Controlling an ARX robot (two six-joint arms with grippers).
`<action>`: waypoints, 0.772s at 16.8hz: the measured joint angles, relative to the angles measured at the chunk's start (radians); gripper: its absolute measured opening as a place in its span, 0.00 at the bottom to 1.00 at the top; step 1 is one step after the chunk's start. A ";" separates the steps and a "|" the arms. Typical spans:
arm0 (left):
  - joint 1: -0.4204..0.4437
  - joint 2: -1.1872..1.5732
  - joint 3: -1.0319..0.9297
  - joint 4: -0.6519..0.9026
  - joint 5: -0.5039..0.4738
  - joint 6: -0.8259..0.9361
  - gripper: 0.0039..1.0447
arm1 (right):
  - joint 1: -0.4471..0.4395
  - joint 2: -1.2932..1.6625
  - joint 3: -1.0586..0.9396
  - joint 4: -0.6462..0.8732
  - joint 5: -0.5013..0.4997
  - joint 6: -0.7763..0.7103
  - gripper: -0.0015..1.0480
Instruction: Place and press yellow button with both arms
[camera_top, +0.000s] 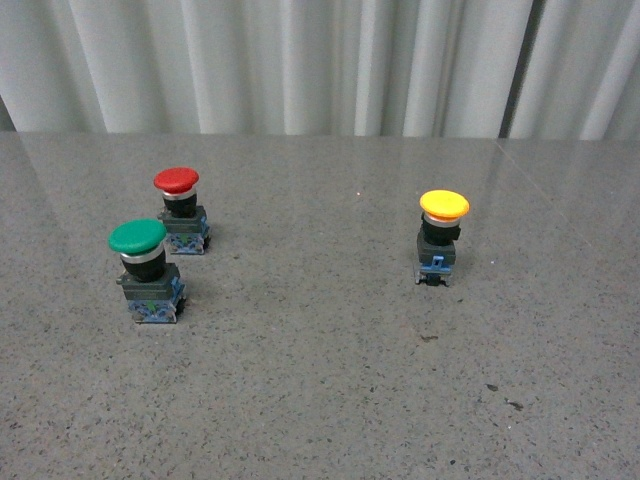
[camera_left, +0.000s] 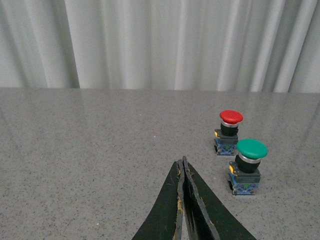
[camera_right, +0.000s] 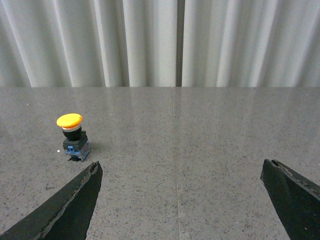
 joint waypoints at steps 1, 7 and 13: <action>0.000 -0.011 0.000 -0.010 0.000 0.000 0.04 | 0.000 0.000 0.000 0.000 0.000 0.000 0.94; 0.000 -0.214 0.005 -0.219 -0.003 0.000 0.04 | 0.000 0.000 0.000 0.001 0.000 0.000 0.94; 0.000 -0.214 0.000 -0.230 0.000 -0.001 0.42 | 0.000 0.000 0.000 0.000 0.000 0.000 0.94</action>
